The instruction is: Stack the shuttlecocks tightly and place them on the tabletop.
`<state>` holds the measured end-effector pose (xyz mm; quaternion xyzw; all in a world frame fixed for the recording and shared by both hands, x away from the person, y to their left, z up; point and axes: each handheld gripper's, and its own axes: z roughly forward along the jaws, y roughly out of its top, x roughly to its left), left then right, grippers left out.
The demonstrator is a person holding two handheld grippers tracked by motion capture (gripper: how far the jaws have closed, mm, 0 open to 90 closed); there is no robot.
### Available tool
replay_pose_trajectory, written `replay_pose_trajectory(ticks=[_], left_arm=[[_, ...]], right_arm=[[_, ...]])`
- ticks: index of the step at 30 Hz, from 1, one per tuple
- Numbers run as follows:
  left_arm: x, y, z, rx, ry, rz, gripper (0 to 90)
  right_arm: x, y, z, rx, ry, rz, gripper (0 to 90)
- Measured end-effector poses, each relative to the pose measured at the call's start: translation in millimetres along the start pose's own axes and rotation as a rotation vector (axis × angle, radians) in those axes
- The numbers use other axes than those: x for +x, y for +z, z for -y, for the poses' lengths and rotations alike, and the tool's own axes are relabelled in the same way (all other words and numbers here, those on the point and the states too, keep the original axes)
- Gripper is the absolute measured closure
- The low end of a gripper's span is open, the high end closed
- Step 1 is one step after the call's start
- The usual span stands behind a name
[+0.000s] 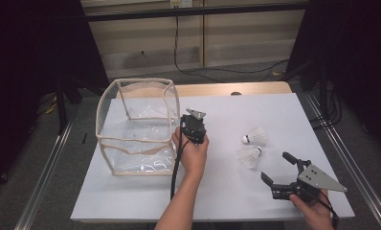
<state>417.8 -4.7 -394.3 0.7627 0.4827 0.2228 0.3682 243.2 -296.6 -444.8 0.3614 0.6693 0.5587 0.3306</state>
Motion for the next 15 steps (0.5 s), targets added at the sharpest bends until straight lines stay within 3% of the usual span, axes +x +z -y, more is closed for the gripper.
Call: replay_pose_trajectory(ticks=[9,15], left_arm=[[3.1,0.9,1.5,0.017,0.026,-0.038,90.0],[4.4,0.8,1.8,0.022,0.018,-0.042,90.0]], right_arm=[[0.0,-0.1,0.0,-0.001,0.0,0.0,1.0],[0.1,0.0,0.2,0.001,0.002,0.0,1.1]])
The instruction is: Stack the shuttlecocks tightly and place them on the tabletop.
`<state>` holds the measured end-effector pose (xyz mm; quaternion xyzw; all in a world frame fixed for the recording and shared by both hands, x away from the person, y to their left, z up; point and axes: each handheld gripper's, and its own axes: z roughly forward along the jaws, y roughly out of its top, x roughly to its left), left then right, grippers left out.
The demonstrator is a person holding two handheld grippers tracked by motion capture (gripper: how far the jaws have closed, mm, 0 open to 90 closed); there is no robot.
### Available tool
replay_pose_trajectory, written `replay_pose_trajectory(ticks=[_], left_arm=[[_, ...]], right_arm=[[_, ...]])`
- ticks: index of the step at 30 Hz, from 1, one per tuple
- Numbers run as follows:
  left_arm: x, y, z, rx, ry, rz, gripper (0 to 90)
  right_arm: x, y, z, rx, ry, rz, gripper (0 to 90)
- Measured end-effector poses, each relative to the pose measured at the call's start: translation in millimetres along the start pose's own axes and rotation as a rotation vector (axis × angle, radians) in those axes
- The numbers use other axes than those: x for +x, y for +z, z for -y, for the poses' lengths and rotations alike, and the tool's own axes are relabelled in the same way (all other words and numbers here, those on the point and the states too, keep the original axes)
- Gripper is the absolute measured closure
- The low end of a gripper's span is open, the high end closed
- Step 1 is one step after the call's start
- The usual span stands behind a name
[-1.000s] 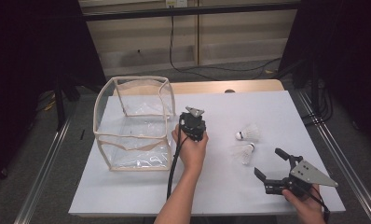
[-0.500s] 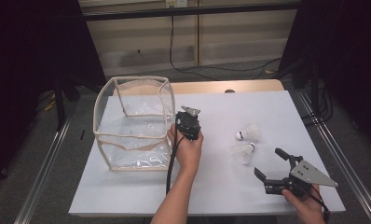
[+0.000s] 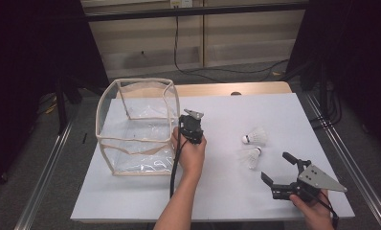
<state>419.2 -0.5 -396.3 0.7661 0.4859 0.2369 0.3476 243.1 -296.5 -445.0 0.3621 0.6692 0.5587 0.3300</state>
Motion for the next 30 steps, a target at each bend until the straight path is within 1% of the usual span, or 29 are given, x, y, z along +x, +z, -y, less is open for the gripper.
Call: replay_pose_trajectory(ticks=[4,7,8,9,11,17,19,20,21,23,24,25,28,30], left_arm=[[-0.5,-0.4,0.2,0.009,0.008,-0.018,90.0],[-1.0,0.3,0.6,0.018,0.028,-0.033,90.0],[-1.4,1.0,1.0,0.018,0.028,-0.036,90.0],[-1.3,1.5,1.2,0.019,0.026,-0.029,90.0],[-2.3,1.8,1.1,0.017,0.031,-0.038,90.0],[-4.0,3.5,1.3,0.012,0.021,-0.018,90.0],[-4.9,4.3,1.5,0.01,0.02,-0.003,90.0],[-5.2,4.3,1.5,0.013,0.026,0.003,90.0],[-6.8,5.2,1.9,0.007,0.019,0.012,89.7],[-8.7,5.8,2.0,0.008,0.024,0.023,88.6],[-9.0,5.8,1.9,0.009,0.034,0.023,87.9],[-10.0,6.2,2.0,0.003,0.028,0.032,87.6],[-12.3,7.2,2.0,0.0,0.028,0.052,86.7],[-14.1,8.2,2.0,-0.001,0.041,0.054,86.3]], right_arm=[[-0.2,-0.2,0.0,0.001,-0.002,0.0,1.1],[0.0,0.0,0.0,0.001,-0.005,0.0,1.1],[0.1,0.0,0.0,0.002,-0.005,0.0,1.1],[0.3,0.1,0.0,0.002,-0.005,0.0,1.0],[0.3,0.1,0.0,0.002,-0.004,-0.001,1.1],[-0.1,0.0,0.1,0.0,-0.001,-0.001,1.0],[0.0,0.2,0.1,-0.003,-0.002,0.0,1.1],[0.3,0.2,0.0,-0.002,-0.001,-0.001,1.1],[0.3,0.1,-0.1,0.001,-0.004,-0.001,1.1],[0.3,0.4,0.1,0.002,0.001,-0.003,1.1],[0.1,0.4,0.2,0.0,-0.001,-0.002,1.1],[0.1,0.4,0.2,0.001,0.0,-0.003,1.1],[0.1,0.1,0.1,0.001,0.001,-0.003,1.1],[0.1,0.2,0.2,0.001,0.0,-0.003,1.1]])
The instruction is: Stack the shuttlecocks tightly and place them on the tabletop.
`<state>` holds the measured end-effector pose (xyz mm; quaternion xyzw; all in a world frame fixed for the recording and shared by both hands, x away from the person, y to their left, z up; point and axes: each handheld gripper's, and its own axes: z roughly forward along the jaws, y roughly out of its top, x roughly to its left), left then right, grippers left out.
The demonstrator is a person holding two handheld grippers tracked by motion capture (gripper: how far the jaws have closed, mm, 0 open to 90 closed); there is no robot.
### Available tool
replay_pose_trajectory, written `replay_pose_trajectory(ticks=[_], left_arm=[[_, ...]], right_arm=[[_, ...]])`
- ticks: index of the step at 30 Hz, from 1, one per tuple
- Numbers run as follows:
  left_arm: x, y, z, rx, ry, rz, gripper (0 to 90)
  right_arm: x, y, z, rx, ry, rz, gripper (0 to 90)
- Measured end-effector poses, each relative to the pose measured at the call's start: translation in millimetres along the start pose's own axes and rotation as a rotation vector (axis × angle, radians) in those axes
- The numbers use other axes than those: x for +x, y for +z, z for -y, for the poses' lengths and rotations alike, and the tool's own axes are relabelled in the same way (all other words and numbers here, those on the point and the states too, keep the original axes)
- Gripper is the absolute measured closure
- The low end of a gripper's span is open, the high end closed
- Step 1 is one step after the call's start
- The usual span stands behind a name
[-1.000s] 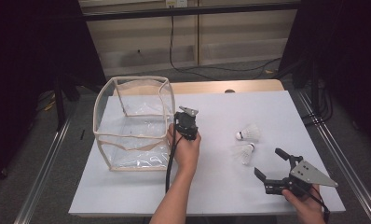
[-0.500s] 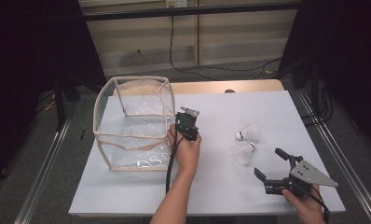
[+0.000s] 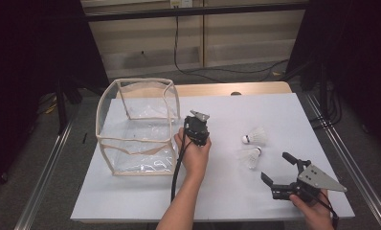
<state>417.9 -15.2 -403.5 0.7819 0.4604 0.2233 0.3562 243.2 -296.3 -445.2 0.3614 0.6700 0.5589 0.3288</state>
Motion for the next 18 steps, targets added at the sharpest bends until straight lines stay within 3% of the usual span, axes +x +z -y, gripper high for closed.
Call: replay_pose_trajectory(ticks=[12,18], left_arm=[[-7.3,6.8,1.5,-0.001,0.031,0.057,81.8],[-12.0,10.1,1.8,-0.005,0.028,0.096,80.5]], right_arm=[[0.4,0.0,0.1,0.004,-0.001,-0.002,1.1],[0.4,0.1,0.1,0.004,-0.002,-0.003,1.1]])
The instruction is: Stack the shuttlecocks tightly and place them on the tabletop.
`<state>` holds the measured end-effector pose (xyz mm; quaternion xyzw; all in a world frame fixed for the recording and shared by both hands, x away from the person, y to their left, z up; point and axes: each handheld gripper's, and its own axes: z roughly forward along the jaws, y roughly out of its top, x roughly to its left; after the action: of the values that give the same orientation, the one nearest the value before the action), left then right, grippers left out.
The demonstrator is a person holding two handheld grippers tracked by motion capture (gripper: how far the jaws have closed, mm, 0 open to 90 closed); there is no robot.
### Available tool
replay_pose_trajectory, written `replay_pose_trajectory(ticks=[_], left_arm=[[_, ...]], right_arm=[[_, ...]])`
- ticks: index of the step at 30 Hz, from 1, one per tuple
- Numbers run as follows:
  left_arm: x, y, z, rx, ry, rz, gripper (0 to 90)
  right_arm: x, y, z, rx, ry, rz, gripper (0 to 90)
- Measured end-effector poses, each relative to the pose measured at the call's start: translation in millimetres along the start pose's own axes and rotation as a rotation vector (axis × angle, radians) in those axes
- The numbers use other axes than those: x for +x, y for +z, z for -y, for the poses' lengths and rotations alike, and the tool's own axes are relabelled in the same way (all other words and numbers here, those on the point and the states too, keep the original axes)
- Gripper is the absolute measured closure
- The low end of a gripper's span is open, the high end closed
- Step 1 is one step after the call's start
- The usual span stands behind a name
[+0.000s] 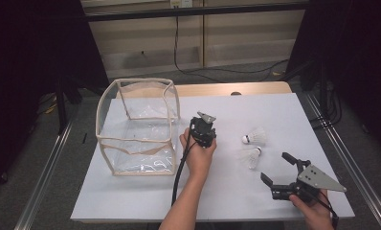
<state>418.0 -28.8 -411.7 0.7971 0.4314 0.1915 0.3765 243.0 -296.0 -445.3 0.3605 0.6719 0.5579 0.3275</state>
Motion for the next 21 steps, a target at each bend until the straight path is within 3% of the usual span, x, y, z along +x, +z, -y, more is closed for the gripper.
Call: replay_pose_trajectory(ticks=[12,21], left_arm=[[-3.0,5.2,0.7,0.002,-0.029,0.04,78.9],[0.5,7.7,0.6,0.005,-0.074,0.028,86.2]], right_arm=[[0.1,-0.1,0.0,-0.001,0.0,0.0,1.1],[0.7,0.2,-0.2,-0.001,-0.01,-0.004,1.1]])
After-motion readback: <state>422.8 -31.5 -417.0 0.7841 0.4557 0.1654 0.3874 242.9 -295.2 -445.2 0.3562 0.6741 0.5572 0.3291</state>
